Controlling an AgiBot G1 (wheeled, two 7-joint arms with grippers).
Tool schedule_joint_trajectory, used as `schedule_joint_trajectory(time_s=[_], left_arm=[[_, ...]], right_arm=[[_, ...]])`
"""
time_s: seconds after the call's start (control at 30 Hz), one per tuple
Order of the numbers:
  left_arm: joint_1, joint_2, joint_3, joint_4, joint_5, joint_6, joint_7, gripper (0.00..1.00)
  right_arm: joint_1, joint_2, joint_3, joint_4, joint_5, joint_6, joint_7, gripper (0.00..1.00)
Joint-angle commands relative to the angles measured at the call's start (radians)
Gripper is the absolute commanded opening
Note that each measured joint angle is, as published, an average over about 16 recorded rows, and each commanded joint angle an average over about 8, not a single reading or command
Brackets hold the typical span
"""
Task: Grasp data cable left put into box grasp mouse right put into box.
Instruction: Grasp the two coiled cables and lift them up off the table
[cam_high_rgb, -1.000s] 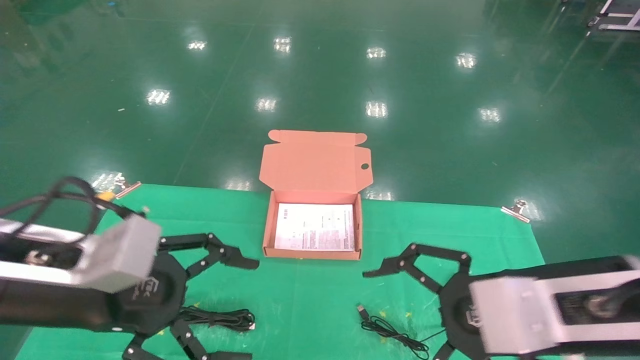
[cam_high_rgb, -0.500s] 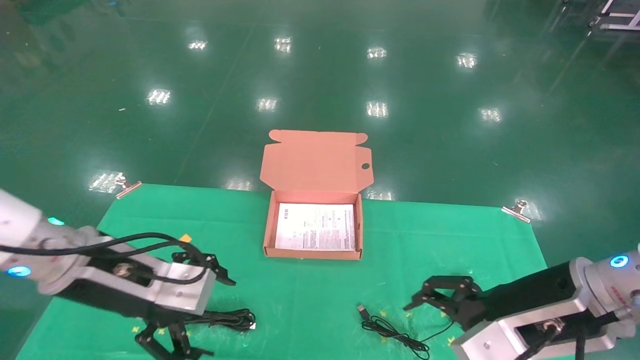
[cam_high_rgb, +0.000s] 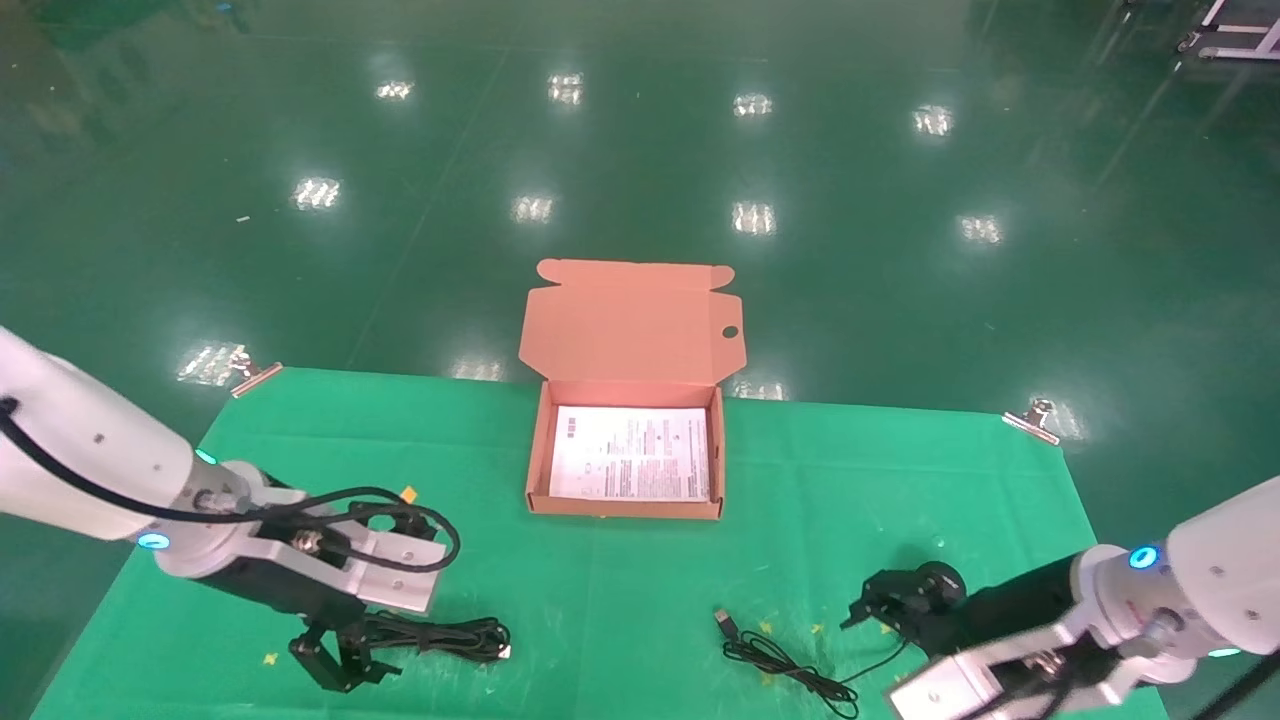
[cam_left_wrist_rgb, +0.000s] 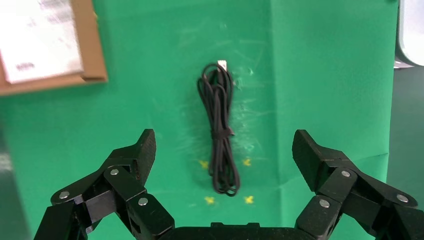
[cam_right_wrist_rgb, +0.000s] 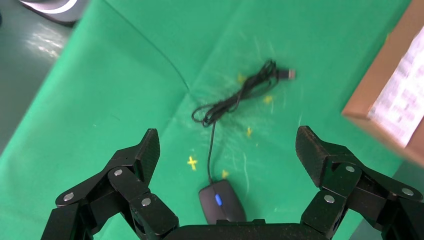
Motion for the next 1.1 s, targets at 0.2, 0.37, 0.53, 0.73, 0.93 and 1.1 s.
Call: schedule_joint_trajectory(time_s=[0.2,0.37,0.53,0.73,0.93,1.1], left_arm=[[0.045,0.025,0.021,0.082,0.051,-0.064,-0.002,1.0],[0.073,0.046,0.029,0.141,0.079,-0.12,0.015,1.0],[0.088,0.077,0.027,0.232,0.078,-0.161,0.031,1.0],[0.095,0.124,0.01,0.378,0.05,-0.205,0.056,1.0],[0.094,0.173,-0.008,0.544,0.018,-0.237,0.103,1.0],[0.084,0.212,-0.018,0.668,-0.003,-0.251,0.156,1.0]], right_arm=[[-0.062,-0.03,-0.025,-0.006,-0.102,0.098,0.085,1.0],[-0.101,-0.065,-0.044,-0.015,-0.17,0.149,0.154,1.0],[-0.128,-0.108,-0.058,-0.035,-0.233,0.195,0.213,1.0],[-0.148,-0.166,-0.065,-0.091,-0.287,0.246,0.283,1.0],[-0.151,-0.234,-0.064,-0.195,-0.294,0.271,0.328,1.0],[-0.144,-0.287,-0.064,-0.292,-0.29,0.29,0.318,1.0]])
